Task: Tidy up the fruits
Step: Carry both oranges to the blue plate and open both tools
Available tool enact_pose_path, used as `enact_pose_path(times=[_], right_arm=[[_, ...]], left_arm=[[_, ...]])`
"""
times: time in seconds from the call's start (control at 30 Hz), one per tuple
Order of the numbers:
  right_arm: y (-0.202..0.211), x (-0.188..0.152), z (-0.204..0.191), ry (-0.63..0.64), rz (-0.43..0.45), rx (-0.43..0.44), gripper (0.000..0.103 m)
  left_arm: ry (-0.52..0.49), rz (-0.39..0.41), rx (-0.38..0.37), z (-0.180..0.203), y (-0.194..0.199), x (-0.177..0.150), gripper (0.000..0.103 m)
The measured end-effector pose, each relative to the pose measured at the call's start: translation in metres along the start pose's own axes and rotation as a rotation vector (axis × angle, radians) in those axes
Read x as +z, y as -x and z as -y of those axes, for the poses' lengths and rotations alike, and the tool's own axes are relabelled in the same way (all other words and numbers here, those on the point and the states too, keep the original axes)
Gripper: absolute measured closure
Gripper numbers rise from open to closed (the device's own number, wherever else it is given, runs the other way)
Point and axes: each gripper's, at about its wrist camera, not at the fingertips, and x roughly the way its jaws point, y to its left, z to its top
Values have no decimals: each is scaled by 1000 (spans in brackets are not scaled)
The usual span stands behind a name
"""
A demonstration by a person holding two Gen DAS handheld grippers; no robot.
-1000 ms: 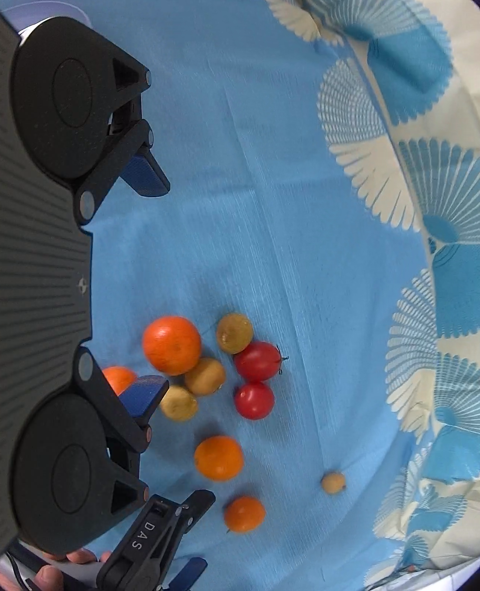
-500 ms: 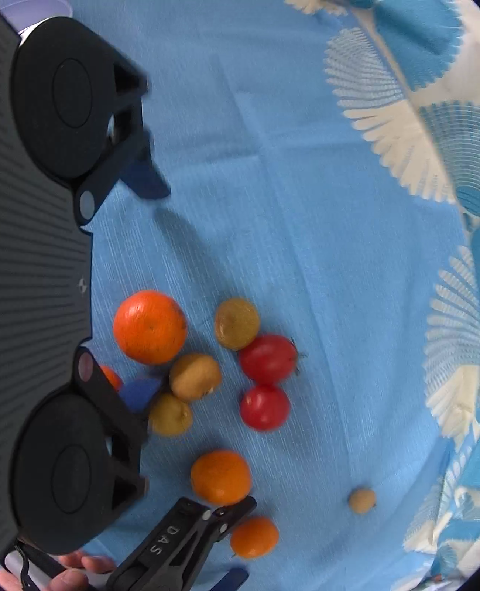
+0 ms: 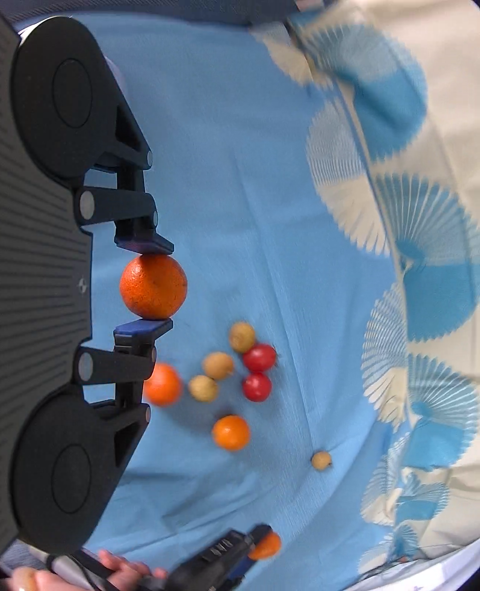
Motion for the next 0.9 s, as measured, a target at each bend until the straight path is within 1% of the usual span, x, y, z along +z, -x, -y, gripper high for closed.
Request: enact_pose_path(times=[0.07,0.13,0.17,0.23,0.33,0.4,0.47,0.6,0.73,0.9], right_arm=[[31,12,5,-20,24,38,65],[72,16,6,-26,39,117,65],[93,16,5,-25,33,160,65],[132,10,1,-15,1,260,65],[190,-3,-13,26,-89,416,65],[222,-13,-25,53,-140,490,65],[250,-20,-40,83,-175,546,65],[296,-31,-70,149,-192,642,65],[328,-39,-89,193,-203,711,65],[354,-47,-102,244,-217,740,65]], left_arm=[[28,5,23,-13,33,-20,62],[58,9,52,-28,65,-44,62],[71,10,61,-36,80,-56,62],[96,9,75,-49,105,-82,62],[138,22,89,-68,140,-120,62],[168,31,98,-80,159,-144,62],[196,41,104,-91,177,-167,62],[238,67,110,-108,204,-209,62],[273,89,97,-121,220,-240,62],[307,111,96,-133,231,-267,63]])
